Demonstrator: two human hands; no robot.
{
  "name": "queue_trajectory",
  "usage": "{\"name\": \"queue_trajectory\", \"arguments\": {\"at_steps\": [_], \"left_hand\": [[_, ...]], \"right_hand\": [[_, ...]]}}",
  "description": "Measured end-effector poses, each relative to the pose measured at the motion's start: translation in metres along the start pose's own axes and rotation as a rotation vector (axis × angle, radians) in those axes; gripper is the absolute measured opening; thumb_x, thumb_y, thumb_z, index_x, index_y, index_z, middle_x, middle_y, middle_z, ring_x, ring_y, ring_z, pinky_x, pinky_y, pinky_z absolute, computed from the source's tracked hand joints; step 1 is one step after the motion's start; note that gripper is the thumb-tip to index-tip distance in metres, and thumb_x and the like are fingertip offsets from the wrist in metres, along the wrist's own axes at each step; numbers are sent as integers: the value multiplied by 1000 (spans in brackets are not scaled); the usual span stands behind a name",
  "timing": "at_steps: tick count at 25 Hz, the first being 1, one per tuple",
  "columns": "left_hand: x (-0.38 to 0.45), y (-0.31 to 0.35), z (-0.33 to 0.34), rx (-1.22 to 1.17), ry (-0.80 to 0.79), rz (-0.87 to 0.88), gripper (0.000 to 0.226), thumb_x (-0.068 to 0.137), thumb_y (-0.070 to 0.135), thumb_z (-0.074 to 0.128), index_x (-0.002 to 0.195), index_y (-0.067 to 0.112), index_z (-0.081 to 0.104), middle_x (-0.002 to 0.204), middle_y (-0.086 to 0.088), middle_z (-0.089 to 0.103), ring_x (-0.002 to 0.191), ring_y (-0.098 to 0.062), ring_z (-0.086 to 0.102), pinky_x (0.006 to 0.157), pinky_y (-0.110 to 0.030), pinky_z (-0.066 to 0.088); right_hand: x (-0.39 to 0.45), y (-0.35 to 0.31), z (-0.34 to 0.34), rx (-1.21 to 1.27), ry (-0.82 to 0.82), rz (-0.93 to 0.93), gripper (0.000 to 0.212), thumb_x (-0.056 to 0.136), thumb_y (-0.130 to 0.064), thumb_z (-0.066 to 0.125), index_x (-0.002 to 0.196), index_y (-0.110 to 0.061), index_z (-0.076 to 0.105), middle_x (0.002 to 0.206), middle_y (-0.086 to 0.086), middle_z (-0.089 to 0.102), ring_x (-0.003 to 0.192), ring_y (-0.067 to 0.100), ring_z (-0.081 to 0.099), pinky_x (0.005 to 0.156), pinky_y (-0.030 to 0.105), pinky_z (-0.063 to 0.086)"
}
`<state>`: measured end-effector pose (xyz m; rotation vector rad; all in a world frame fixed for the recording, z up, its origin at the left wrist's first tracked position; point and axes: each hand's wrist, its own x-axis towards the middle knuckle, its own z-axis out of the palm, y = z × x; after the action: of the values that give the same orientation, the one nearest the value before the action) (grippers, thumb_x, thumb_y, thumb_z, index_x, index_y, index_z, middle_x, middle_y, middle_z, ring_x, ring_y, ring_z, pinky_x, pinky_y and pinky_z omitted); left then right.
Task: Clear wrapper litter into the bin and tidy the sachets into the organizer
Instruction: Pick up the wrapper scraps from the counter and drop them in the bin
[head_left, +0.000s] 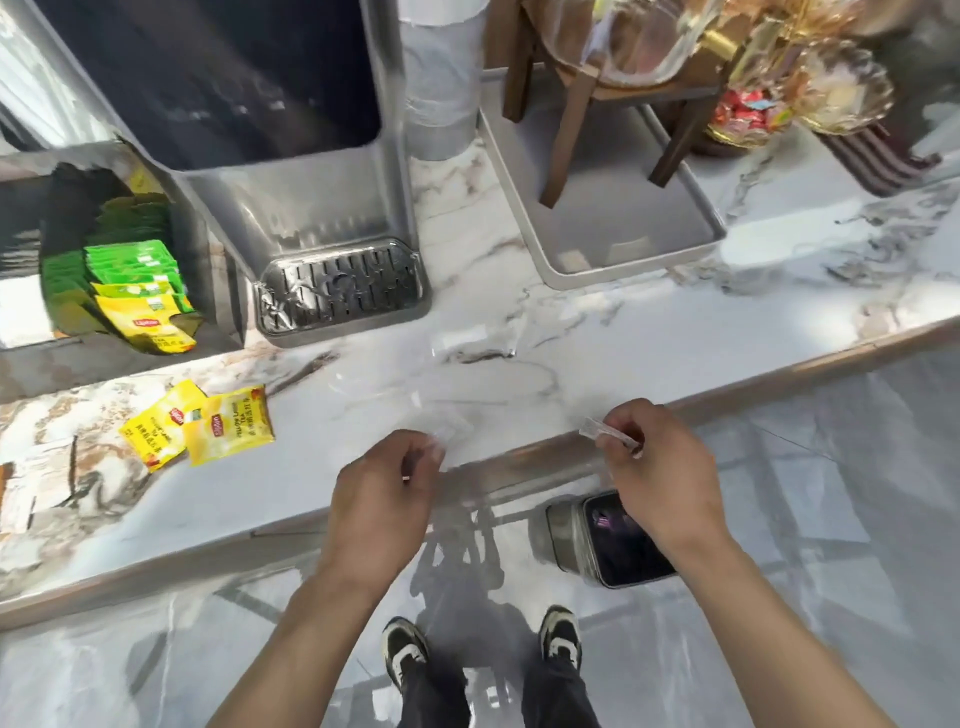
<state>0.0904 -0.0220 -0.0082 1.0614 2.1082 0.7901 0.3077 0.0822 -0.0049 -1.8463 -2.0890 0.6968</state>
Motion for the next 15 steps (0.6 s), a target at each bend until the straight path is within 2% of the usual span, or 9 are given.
{"name": "queue_trajectory", "arguments": {"at_steps": [3, 5, 7, 9, 12, 15], "left_hand": [[-24, 21, 43, -18, 7, 2, 5, 86, 30, 59, 87, 35, 60, 73, 15, 68, 73, 0, 64, 65, -17, 47], [-34, 31, 71, -46, 2, 1, 22, 85, 26, 62, 93, 42, 49, 73, 14, 68, 71, 2, 63, 60, -11, 44], [-43, 44, 118, -61, -11, 1, 34, 83, 24, 64, 101, 45, 45, 73, 15, 67, 69, 2, 64, 59, -11, 45], [-45, 50, 171, -44, -15, -23, 27, 82, 24, 66, 94, 44, 53, 72, 19, 66, 69, 2, 65, 62, -13, 48], [-40, 40, 253, 9, -60, -128, 16, 83, 23, 63, 76, 36, 57, 70, 16, 67, 68, 1, 64, 60, -15, 44], [-31, 13, 328, 68, -102, -212, 18, 85, 17, 58, 76, 32, 60, 75, 7, 67, 70, -7, 64, 62, -19, 42]], "right_hand": [[-11, 54, -22, 8, 33, 59, 15, 83, -17, 59, 78, -31, 54, 84, -7, 59, 64, 8, 51, 53, 22, 34], [-14, 88, -31, 7, 43, 94, 18, 82, -14, 59, 79, -30, 54, 87, -5, 59, 64, 11, 50, 55, 26, 34], [-12, 136, -41, 10, 51, 126, 19, 80, -11, 60, 82, -29, 55, 87, -4, 60, 67, 15, 49, 61, 28, 34], [-7, 187, -41, 24, 47, 185, 21, 79, -12, 61, 81, -31, 53, 81, -7, 59, 66, 16, 50, 61, 29, 34], [-3, 256, -24, 33, 14, 266, 20, 80, -17, 60, 75, -33, 49, 71, -10, 57, 62, 16, 51, 57, 29, 35], [-1, 318, 12, 22, -54, 292, 15, 82, -21, 59, 75, -33, 52, 77, -7, 60, 66, 18, 53, 59, 29, 36]]}}
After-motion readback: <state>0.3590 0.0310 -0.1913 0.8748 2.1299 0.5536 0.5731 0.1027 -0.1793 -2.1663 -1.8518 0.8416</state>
